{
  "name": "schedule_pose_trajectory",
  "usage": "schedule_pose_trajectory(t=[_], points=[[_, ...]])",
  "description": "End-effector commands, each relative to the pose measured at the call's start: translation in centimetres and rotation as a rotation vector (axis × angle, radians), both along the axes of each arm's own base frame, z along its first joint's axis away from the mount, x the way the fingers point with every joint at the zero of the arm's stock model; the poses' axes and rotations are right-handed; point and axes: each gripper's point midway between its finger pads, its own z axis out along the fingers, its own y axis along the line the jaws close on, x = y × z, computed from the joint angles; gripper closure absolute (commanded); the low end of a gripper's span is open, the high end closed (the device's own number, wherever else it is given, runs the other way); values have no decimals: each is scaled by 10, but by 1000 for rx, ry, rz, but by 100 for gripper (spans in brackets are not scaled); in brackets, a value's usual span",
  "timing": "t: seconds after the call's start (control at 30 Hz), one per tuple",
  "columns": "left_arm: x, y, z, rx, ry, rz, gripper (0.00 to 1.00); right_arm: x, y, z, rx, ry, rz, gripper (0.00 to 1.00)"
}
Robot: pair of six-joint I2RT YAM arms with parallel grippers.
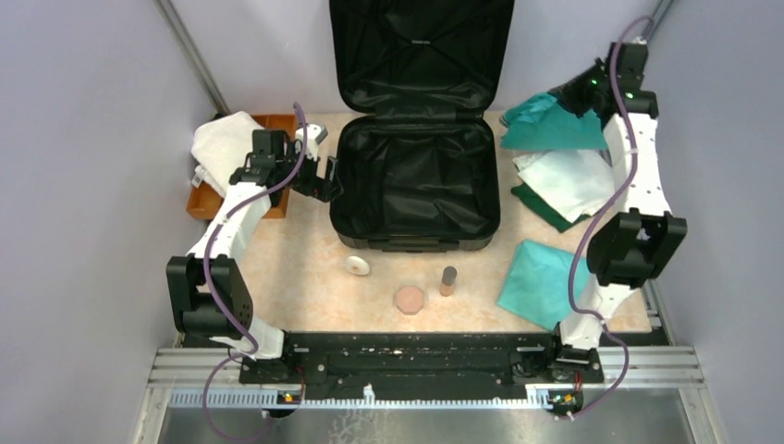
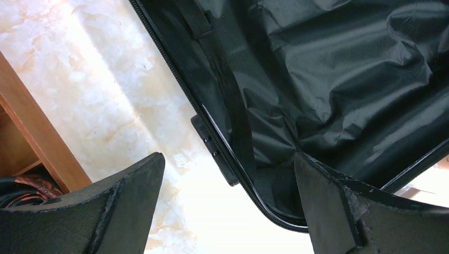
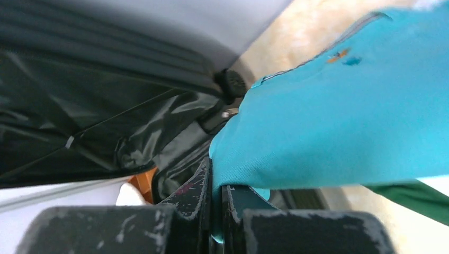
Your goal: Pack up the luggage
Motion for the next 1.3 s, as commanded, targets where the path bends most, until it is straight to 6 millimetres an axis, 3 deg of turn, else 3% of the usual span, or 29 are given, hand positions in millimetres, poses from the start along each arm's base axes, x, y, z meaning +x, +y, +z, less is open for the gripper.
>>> schedule_pose_trajectory(t=[0.0, 0.17, 0.3, 0.43, 0.57, 0.63, 0.8, 0.9, 1.0, 1.17, 1.27], points=[[6, 4, 30, 3, -70, 17, 2, 17, 50, 67, -65, -121, 104, 100], [12, 8, 30, -6, -54, 59, 2, 26, 117, 118, -75, -253, 220, 100], [17, 12, 28, -14, -29, 104, 2, 17, 160, 156, -65, -395, 275, 100], [19, 16, 26, -14, -16, 141, 2, 10, 219, 170, 16, -483, 397, 100], [23, 22, 29, -35, -12, 190, 2, 9, 290, 162, 136, -499, 549, 100], [23, 25, 31, -49, -7, 206, 2, 10, 314, 153, 154, -512, 593, 100], [22, 26, 34, -54, -7, 216, 2, 14, 354, 133, 210, -520, 684, 100], [21, 25, 33, -62, -6, 216, 2, 2, 378, 133, 243, -585, 818, 100], [21, 24, 30, -67, 5, 216, 2, -11, 396, 119, 259, -578, 946, 100], [22, 27, 27, -62, 9, 230, 2, -38, 397, 80, 146, -465, 1082, 100], [25, 28, 31, -66, -11, 237, 2, -55, 392, 83, 63, -488, 1108, 100]])
